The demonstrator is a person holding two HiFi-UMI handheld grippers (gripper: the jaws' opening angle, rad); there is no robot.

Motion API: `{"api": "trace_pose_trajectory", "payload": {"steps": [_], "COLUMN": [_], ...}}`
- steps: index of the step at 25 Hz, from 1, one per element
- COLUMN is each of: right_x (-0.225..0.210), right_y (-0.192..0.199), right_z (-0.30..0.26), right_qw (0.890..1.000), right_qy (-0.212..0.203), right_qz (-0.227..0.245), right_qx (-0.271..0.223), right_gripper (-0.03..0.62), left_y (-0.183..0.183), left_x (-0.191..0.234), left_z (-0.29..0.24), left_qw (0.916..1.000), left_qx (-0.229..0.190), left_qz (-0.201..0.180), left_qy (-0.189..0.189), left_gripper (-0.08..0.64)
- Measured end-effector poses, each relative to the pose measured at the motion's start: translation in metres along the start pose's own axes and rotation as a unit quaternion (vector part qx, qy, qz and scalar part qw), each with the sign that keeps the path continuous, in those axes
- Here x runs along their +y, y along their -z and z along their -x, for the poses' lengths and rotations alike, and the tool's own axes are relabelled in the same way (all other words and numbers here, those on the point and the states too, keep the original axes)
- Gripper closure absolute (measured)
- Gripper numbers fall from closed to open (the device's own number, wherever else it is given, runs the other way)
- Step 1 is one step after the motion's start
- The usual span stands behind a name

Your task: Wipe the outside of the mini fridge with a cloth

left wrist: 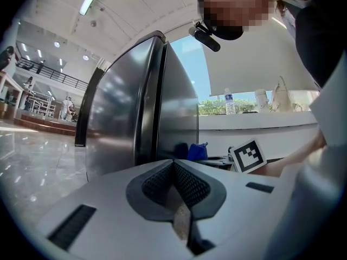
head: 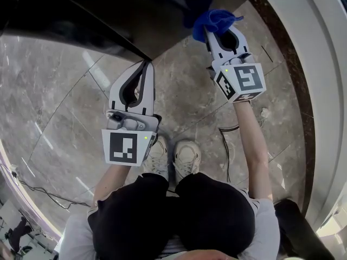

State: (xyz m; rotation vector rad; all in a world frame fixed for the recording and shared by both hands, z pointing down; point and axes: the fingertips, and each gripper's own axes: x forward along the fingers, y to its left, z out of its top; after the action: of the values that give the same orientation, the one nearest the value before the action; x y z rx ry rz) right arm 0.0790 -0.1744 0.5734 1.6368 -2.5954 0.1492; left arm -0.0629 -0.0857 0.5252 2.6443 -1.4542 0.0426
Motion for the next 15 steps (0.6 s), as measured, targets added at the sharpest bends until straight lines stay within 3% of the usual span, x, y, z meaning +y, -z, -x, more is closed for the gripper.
{"api": "trace_pose_trajectory", "payload": {"steps": [15], "right_x": [-0.138], "right_y": [-0.017], "right_z": [0.0], "right_qw": [0.989], "right_qy": [0.15], "right_qz": [0.004], "right_qx": [-0.009], "right_gripper": [0.517], "left_y": [0.01], "left_x": [-0.002], "left_z": [-0.008], "left_qw": [0.9999], "left_qx": [0.016], "left_qz": [0.002], "left_qy": [0.005], "left_gripper": [0.555]}}
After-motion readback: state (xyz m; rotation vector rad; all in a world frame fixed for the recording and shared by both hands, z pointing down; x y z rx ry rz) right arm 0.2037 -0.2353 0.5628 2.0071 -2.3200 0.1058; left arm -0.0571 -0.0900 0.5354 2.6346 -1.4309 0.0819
